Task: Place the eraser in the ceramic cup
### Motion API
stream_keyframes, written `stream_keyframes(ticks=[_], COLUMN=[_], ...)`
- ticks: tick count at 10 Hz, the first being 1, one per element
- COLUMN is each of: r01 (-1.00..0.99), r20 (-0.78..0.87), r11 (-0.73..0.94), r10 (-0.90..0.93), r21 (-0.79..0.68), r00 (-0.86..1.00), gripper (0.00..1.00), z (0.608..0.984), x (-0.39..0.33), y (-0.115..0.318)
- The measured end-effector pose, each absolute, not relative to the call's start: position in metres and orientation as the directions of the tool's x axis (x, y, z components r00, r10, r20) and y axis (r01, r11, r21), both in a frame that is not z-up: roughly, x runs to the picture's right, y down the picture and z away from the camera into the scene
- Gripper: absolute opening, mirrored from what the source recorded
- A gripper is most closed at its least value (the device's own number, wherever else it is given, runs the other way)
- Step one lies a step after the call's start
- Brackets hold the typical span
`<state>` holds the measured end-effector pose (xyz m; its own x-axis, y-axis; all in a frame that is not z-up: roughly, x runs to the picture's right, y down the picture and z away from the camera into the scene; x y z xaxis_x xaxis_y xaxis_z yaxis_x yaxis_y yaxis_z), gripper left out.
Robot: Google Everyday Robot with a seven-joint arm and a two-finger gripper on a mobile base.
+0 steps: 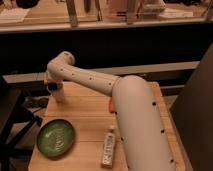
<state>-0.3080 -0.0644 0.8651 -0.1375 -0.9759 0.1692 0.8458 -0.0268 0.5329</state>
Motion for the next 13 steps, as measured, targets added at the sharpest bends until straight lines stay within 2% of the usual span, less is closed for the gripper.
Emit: stream_keyframes(ticks=[4,5,10,13], r01=[0.833,0.829,0.79,0.77], r20=[0.152,0.15,0.14,0.152], r11=[-0.017,-0.014,0.006,0.027], r10=[-0.981,-0.982,-0.985,-0.984], r21=[0.553,0.558,0.613,0.637], r00=[-0.121,-0.118,-0.1,-0.091], gripper=[0.0,0.04,0.55,0.79], z=[0.879,0.882,0.885,0.887], x=[-0.305,-0.304,-0.3,-0.3], y=[-0.075,-0.076,-0.075,-0.068])
